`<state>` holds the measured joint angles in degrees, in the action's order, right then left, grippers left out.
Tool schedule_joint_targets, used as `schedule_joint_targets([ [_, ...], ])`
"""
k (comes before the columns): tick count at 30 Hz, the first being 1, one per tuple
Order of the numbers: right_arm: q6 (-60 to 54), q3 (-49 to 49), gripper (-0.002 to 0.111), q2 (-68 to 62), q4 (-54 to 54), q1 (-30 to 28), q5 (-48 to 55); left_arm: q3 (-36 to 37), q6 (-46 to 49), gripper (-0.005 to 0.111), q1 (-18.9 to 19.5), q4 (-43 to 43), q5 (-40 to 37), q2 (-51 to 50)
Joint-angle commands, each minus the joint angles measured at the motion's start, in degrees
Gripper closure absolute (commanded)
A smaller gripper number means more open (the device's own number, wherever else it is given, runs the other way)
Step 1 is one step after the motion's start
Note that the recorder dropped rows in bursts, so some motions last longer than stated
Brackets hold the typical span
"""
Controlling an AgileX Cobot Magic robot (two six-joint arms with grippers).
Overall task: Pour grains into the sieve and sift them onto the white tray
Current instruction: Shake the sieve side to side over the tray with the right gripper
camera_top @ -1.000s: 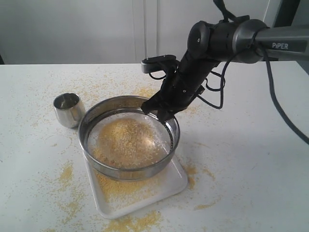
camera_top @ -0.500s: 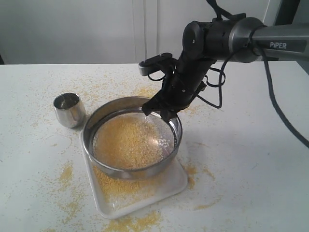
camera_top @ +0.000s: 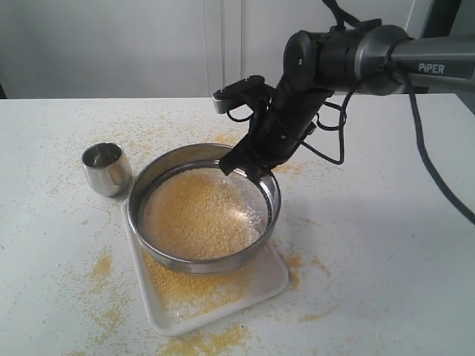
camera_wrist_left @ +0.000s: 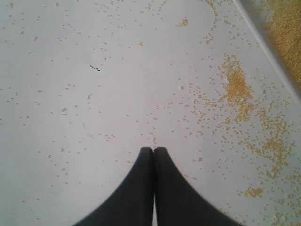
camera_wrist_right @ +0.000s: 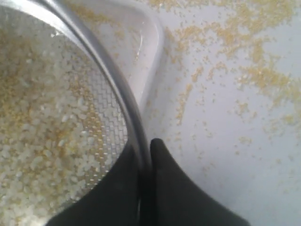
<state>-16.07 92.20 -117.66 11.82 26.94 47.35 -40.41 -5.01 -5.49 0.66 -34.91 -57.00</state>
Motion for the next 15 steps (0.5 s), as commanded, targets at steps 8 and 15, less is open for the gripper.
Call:
schedule_joint_targets([
  [8,4.22,0.35,0.108,-0.40,8.53,-0.39,-0.78,0.30,-0.16,0.106,0.20,-0.33,-0.32,0.53],
  [15,9.21,0.35,0.108,-0.47,4.29,-0.66,-1.65,0.30,-0.16,0.106,0.20,-0.33,-0.32,0.53],
])
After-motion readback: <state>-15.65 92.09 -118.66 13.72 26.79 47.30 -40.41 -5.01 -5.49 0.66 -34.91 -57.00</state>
